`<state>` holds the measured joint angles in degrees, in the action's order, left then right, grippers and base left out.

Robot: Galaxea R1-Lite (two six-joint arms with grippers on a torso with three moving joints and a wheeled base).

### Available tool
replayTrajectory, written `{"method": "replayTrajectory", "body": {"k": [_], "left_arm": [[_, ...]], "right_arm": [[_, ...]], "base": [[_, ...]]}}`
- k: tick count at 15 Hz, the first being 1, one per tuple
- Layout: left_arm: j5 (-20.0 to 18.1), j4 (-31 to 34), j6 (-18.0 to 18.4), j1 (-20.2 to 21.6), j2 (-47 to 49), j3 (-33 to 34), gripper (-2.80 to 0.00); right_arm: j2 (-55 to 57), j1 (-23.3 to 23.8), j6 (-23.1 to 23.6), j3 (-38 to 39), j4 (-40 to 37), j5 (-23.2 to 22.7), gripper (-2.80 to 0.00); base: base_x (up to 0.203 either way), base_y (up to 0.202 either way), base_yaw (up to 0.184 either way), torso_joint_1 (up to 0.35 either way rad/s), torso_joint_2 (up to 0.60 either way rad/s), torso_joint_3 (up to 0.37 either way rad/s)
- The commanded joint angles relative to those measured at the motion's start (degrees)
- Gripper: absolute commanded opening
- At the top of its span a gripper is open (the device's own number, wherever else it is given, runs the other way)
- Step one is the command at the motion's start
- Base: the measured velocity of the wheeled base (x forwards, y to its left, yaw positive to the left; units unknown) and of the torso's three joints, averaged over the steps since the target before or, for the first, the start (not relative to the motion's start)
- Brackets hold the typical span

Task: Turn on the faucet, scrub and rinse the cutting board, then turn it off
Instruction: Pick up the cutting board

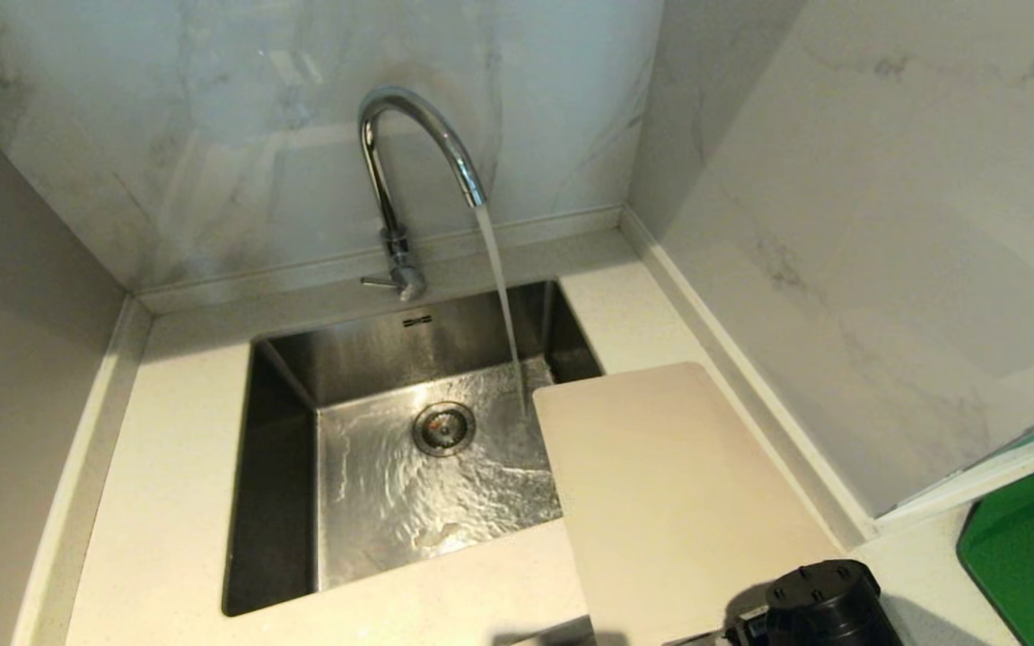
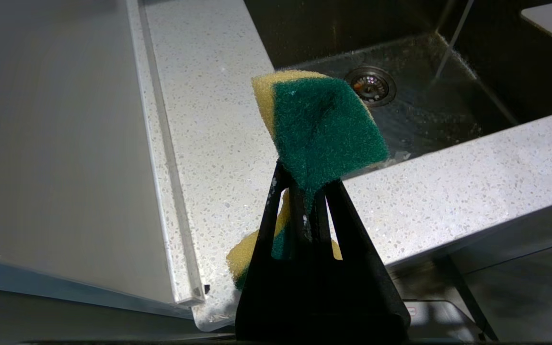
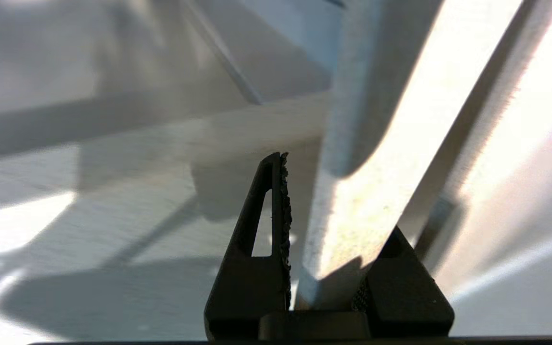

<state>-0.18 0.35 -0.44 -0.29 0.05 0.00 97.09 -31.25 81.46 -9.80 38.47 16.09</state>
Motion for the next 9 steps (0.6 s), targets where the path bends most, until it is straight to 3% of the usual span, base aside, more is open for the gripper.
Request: {"method": "replayTrajectory", "body": {"k": [1, 9], "left_arm": [[0.01, 0.04, 0.0, 0.0, 0.04, 0.0, -2.8], [0.01, 0.0, 0.0, 0.02, 0.04, 0.0, -2.8]], "right_arm": [[-4.47, 1.15, 2.95, -0.64, 0.21, 0.16, -2.8], [-11.81, 5.93, 15.98, -3.53, 0.11, -0.01, -2.8]], "base": [[0.0, 0.0, 0.0, 0.0, 0.0, 0.0], [0.0, 0.0, 0.0, 0.0, 0.0, 0.0]]}}
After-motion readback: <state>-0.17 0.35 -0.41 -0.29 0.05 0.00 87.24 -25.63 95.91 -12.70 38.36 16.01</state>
